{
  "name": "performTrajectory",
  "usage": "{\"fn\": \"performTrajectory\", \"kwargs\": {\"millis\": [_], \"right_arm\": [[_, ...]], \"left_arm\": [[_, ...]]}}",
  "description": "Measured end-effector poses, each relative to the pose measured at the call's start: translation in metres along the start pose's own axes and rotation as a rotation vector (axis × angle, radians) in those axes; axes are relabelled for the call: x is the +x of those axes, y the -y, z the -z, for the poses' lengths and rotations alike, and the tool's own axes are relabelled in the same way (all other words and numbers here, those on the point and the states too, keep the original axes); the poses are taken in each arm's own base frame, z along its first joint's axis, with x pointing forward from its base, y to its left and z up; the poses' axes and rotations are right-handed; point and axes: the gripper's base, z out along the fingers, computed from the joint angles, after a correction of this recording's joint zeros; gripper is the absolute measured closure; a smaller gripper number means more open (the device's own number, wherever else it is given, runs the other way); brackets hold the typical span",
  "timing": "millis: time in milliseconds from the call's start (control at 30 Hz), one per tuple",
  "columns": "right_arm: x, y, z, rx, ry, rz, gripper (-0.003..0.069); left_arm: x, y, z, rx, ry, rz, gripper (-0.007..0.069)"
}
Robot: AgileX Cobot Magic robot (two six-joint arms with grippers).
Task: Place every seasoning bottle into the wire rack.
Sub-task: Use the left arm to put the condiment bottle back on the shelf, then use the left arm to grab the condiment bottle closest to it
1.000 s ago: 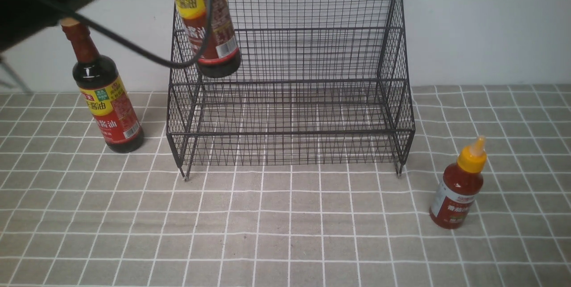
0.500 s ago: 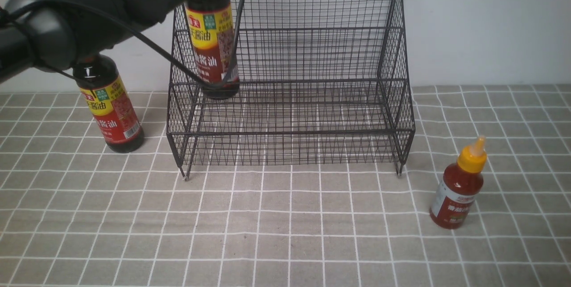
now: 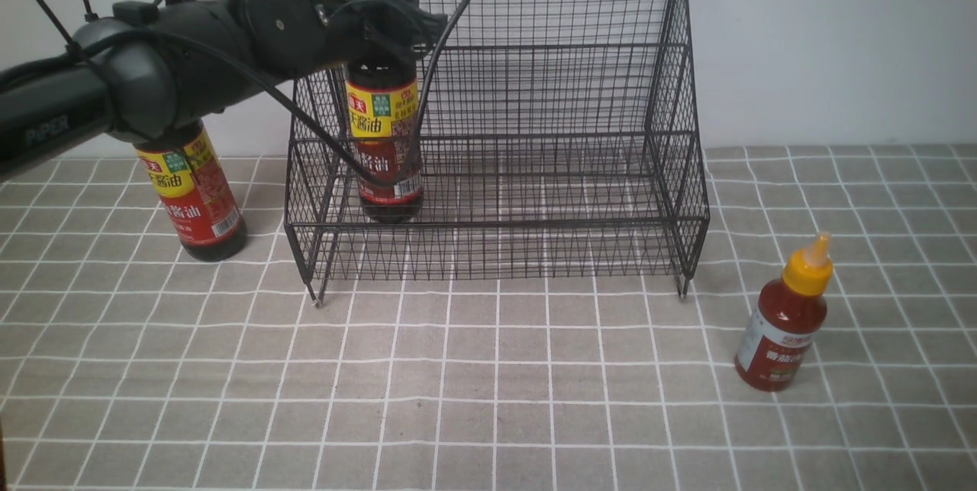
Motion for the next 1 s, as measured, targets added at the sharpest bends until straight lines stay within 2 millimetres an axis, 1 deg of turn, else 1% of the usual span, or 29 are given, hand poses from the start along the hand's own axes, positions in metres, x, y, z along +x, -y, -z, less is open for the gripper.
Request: {"fn": "performTrajectory", "kwargs": {"millis": [133,200,267,367,467,533,567,600,633,667,733,767,833,900,933,967,1000], "right_arm": [[0.0,0.0,0.0,0.0,0.0,0.0,0.0673],[0.0,0.0,0.0,0.0,0.0,0.0,0.0673],[0.0,0.0,0.0,0.0,0.0,0.0,0.0673],[0.0,0.0,0.0,0.0,0.0,0.0,0.0673],[0.0,0.0,0.0,0.0,0.0,0.0,0.0673],[0.0,0.0,0.0,0.0,0.0,0.001,0.0673],[0.0,0.0,0.0,0.0,0.0,0.001,0.0673],[0.0,0.0,0.0,0.0,0.0,0.002,0.0673],[0.0,0.0,0.0,0.0,0.0,0.002,0.0673],[0.0,0.0,0.0,0.0,0.0,0.002,0.0673],[0.0,0.0,0.0,0.0,0.0,0.002,0.0673],[0.0,0.0,0.0,0.0,0.0,0.002,0.0673],[0.0,0.0,0.0,0.0,0.0,0.002,0.0673],[0.0,0.0,0.0,0.0,0.0,0.0,0.0673],[0.0,0.0,0.0,0.0,0.0,-0.006,0.0673],[0.0,0.0,0.0,0.0,0.0,-0.008,0.0673],[0.0,0.0,0.0,0.0,0.0,-0.013,0.0673]], "left_arm": [[-0.009,0.0,0.003,-0.005,0.035,-0.002,0.0281],[-0.012,0.0,0.005,-0.001,0.035,-0.002,0.0226],[-0.011,0.001,0.005,0.001,0.03,-0.003,0.0193],[-0.01,0.002,0.006,0.015,0.008,-0.012,0.0178],[-0.014,0.002,0.01,0.02,0.011,-0.028,0.0176],[-0.029,0.003,0.023,0.025,0.044,-0.058,0.0176],[-0.029,0.003,0.023,0.025,0.044,-0.061,0.0176],[-0.041,0.004,0.034,0.024,0.076,-0.076,0.0176],[-0.048,0.004,0.041,0.023,0.097,-0.086,0.0176],[-0.051,0.004,0.044,0.023,0.105,-0.088,0.0176],[-0.069,0.005,0.062,0.023,0.157,-0.098,0.0176],[-0.074,0.005,0.068,0.022,0.174,-0.098,0.0176],[-0.08,0.005,0.075,0.022,0.19,-0.099,0.0176],[-0.093,0.006,0.091,0.022,0.233,-0.102,0.0184],[-0.099,0.006,0.099,0.022,0.253,-0.102,0.02],[-0.101,0.006,0.101,0.022,0.256,-0.103,0.0208],[-0.112,0.007,0.117,0.022,0.292,-0.111,0.0265]]}}
